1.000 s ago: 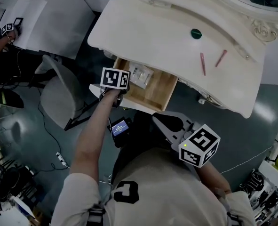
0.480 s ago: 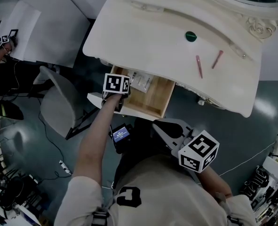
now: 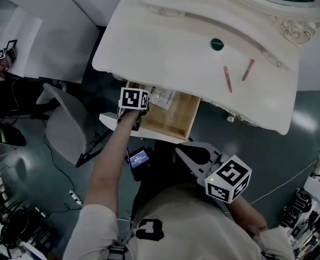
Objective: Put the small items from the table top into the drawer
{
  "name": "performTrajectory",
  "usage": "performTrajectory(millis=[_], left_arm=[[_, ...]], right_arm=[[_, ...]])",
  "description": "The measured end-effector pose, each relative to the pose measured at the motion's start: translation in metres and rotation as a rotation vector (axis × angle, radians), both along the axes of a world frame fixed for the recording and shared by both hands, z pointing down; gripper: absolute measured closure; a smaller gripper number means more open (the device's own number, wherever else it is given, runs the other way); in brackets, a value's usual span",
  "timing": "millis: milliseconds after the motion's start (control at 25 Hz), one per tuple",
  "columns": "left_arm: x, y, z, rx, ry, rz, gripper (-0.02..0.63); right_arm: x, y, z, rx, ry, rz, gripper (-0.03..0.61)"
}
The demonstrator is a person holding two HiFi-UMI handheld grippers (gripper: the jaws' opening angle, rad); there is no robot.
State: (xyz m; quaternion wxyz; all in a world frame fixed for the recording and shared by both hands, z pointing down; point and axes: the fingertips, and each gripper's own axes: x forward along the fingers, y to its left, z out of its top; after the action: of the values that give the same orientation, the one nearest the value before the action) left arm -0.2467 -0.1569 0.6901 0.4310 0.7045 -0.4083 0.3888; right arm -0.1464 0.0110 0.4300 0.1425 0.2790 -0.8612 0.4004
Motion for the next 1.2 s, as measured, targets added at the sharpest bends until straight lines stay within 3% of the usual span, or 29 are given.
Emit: performTrajectory(millis=[280, 560, 840, 1200], left_arm=[[-0.005, -0.003, 0.009, 0.005, -0.049, 0.024, 0.497], [-0.002, -0.007, 0.008, 0.017, -0.047, 0.03, 0.459], [0.004, -0.004, -0.006, 0.023, -0.009, 0.043, 0.408], [0.012, 0.003, -0.044, 0.101, 0.046, 0.082, 0.408]], right_arm=[[-0.002, -0.002, 0.003, -0.009, 0.012, 0.013, 0.551], [-0.006, -0.003, 0.008, -0.019, 0.016, 0.027, 0.551], [-0.005, -0.003, 0.008, -0.022, 0.01, 0.06, 0.551], [-0.01, 0.0, 0.002, 0.002, 0.007, 0.075, 0.551]])
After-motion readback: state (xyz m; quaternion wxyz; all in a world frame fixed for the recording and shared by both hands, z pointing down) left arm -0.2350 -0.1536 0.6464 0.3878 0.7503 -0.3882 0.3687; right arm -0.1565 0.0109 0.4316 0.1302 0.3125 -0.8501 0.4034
